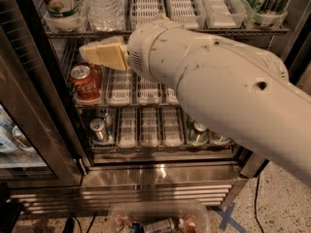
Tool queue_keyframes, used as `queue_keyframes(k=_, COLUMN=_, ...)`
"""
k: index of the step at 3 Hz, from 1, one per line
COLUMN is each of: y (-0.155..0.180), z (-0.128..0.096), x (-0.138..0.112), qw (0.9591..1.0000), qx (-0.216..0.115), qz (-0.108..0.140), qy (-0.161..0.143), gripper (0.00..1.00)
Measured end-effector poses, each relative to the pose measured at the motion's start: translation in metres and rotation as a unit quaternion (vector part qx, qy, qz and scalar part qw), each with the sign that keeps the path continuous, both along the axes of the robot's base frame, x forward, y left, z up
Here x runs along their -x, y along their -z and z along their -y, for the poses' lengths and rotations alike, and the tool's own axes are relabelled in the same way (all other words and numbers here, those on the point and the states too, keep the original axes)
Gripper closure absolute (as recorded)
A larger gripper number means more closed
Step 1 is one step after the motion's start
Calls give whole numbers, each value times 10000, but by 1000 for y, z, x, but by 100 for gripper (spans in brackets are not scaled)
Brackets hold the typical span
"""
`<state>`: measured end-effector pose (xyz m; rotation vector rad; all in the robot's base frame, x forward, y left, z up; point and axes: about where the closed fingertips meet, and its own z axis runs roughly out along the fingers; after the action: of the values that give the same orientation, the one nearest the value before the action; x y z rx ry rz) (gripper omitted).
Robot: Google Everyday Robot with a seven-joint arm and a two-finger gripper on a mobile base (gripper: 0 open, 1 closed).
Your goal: Pick water bottle from top shelf of fridge
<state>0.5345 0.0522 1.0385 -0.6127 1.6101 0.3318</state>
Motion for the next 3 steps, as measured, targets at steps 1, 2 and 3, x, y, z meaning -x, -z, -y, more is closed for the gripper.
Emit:
queue_keyframes(k=1, y=-5, z=0, x=0, qw=9992, qx=207, qz=343, qy=13, gripper=0)
queue_keyframes(k=2, y=-15, z=-3, x=-2, qw=9971, qx=340, qz=683, qy=-1, gripper=0)
queue_keyframes(k=3, y=-24, z=-7, x=-2, qw=9951, qx=358, qz=922, qy=-2, gripper=5)
